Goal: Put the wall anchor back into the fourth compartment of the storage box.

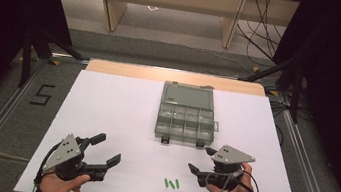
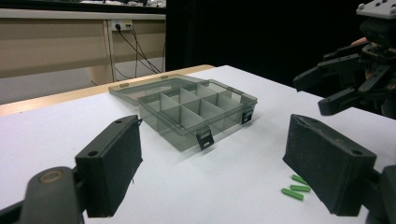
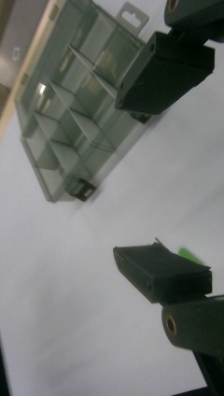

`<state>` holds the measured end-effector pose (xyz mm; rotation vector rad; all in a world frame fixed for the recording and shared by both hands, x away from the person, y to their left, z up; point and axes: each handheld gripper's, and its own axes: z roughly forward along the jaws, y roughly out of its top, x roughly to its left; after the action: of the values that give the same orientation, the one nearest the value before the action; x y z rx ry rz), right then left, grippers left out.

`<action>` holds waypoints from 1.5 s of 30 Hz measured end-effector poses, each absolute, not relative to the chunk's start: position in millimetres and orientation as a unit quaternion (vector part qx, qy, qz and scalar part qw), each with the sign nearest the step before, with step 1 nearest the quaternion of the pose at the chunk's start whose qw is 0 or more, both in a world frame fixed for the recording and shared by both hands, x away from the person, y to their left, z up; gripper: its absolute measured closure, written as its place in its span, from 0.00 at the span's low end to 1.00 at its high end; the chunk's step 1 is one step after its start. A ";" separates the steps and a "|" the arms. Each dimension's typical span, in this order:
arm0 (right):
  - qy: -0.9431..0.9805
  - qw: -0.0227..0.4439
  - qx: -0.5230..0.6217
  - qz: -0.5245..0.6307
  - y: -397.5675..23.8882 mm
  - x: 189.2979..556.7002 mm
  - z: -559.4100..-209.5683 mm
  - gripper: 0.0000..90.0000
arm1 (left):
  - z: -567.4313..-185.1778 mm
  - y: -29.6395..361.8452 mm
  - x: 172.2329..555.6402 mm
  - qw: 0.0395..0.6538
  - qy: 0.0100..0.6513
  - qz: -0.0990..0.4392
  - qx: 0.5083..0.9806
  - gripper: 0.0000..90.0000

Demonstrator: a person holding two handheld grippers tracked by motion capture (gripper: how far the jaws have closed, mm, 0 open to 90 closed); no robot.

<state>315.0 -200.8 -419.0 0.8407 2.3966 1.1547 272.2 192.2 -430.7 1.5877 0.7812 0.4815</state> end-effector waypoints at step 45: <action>0.956 0.046 0.220 0.188 -134.0 328.1 -462.0 0.74 | -430.8 191.8 273.0 0.610 0.337 0.206 0.687 0.20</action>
<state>328.1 -134.0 -462.0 0.6716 2.9190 0.5732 273.0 191.8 -430.8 1.5856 0.7787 0.4757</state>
